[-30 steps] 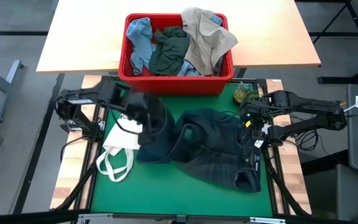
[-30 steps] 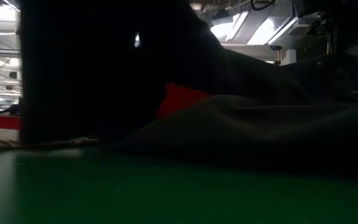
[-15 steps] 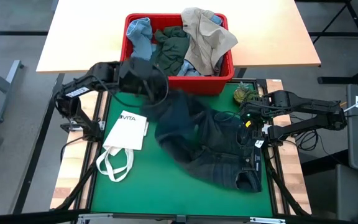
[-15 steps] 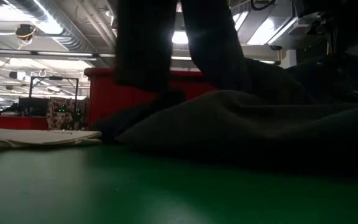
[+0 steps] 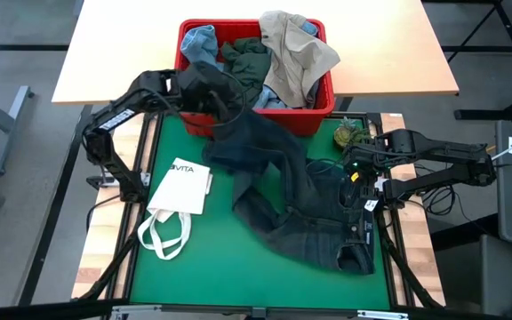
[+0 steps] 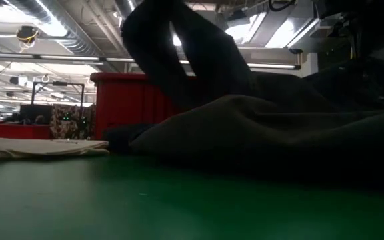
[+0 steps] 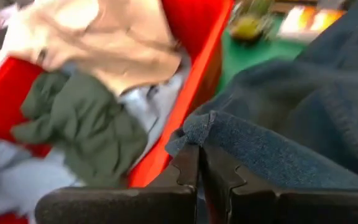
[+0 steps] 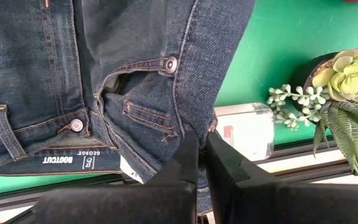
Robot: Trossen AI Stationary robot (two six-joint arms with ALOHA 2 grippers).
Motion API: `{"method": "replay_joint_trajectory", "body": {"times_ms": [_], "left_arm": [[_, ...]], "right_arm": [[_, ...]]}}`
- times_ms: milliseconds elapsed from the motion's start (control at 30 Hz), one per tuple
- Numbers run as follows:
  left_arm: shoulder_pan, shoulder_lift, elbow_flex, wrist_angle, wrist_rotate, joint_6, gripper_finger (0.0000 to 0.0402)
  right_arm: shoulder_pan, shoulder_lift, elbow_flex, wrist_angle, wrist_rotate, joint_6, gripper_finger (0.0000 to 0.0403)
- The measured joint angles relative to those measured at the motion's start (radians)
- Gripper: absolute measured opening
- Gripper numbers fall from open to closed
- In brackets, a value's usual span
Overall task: Fold laundry
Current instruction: Remove the dark blue pants from the laundry bin
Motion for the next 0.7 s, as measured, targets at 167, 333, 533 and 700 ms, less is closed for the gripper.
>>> {"method": "replay_joint_trajectory", "body": {"times_ms": [167, 333, 533, 700], "left_arm": [[0.042, 0.0, -0.079, -0.043, -0.052, 0.001, 0.0015], [0.06, 0.0, -0.168, -0.041, -0.055, 0.0, 0.0031], [0.086, 0.0, -0.252, -0.036, -0.056, -0.018, 0.0073], [0.106, 0.0, -0.289, -0.042, -0.055, -0.029, 0.0117]], "right_arm": [[0.0, 0.0, 0.0, 0.0, 0.0, 0.0, 0.0012], [0.0, 0.0, 0.0, 0.0, 0.0, 0.0, 0.0012], [0.0, 0.0, 0.0, -0.001, 0.0, 0.0, 0.0012], [0.0, 0.0, 0.0, -0.001, 0.0, 0.0, 0.0012]]}}
